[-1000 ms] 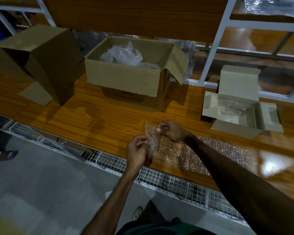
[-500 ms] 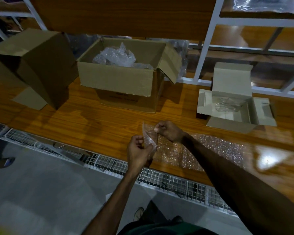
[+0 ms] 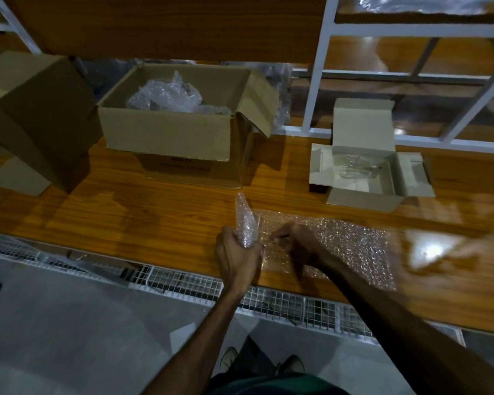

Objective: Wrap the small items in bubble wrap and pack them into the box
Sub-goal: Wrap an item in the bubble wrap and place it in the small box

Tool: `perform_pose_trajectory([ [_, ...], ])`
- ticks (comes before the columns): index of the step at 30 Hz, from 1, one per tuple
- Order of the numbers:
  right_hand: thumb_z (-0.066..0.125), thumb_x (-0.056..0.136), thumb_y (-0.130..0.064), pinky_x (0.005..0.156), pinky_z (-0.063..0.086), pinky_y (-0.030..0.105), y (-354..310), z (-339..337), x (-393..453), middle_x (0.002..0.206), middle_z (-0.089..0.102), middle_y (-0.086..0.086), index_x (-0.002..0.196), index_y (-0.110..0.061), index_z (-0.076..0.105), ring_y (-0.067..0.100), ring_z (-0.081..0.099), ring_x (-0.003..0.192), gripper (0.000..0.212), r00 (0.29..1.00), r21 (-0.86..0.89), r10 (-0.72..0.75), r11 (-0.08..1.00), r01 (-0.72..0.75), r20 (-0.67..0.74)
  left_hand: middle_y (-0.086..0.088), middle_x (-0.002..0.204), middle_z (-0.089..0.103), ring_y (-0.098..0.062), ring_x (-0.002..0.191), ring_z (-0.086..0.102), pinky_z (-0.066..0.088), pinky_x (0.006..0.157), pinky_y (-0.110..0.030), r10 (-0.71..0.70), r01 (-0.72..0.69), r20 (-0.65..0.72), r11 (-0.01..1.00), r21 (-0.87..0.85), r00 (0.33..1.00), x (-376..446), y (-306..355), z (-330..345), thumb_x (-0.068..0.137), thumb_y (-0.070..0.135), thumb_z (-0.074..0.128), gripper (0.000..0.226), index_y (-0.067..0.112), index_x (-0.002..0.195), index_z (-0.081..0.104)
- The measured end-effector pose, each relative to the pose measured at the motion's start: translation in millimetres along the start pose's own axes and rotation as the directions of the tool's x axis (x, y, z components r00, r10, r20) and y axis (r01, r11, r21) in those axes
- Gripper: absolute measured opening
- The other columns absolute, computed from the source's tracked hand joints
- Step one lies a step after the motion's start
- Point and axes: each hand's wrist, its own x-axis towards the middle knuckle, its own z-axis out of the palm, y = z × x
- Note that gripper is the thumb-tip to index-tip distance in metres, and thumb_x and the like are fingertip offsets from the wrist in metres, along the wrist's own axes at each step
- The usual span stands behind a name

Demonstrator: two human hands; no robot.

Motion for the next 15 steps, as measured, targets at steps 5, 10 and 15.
perform_pose_trajectory([
  [5,0.068,0.097,-0.006,0.074,0.038,0.006,17,6,-21,0.102,0.062,-0.007,0.116,-0.015,0.077,-0.008,0.048,0.085,0.023,1.0,-0.01,-0.005,1.0,0.005,-0.023,0.003,0.116,0.051,-0.013,0.093,0.053,0.041,0.064,-0.019,0.11,-0.106,-0.023,0.987,0.118,0.994,-6,-1,9,0.082,0.021,0.084,0.045,0.018,0.117,0.055],
  [10,0.062,0.102,-0.022,0.077,0.034,0.011,15,2,-29,0.09,0.061,-0.019,0.11,-0.012,0.079,0.003,0.051,0.084,0.022,0.995,0.016,-0.073,0.997,0.074,-0.068,-0.002,0.12,0.048,-0.017,0.103,0.051,0.058,0.079,-0.035,0.263,-0.247,-0.042,0.942,0.225,0.964,-15,-8,20,0.083,0.016,0.084,0.047,0.013,0.121,0.057],
  [15,0.051,0.107,-0.031,0.075,0.042,0.029,-10,-9,-35,0.086,0.065,0.008,0.108,-0.006,0.074,0.015,0.058,0.081,0.034,0.999,0.101,-0.008,0.995,0.013,-0.047,-0.002,0.117,0.047,-0.018,0.099,0.051,0.057,0.076,-0.036,0.311,-0.283,-0.043,0.908,0.309,0.949,-17,-11,22,0.081,0.018,0.086,0.051,0.014,0.123,0.057],
])
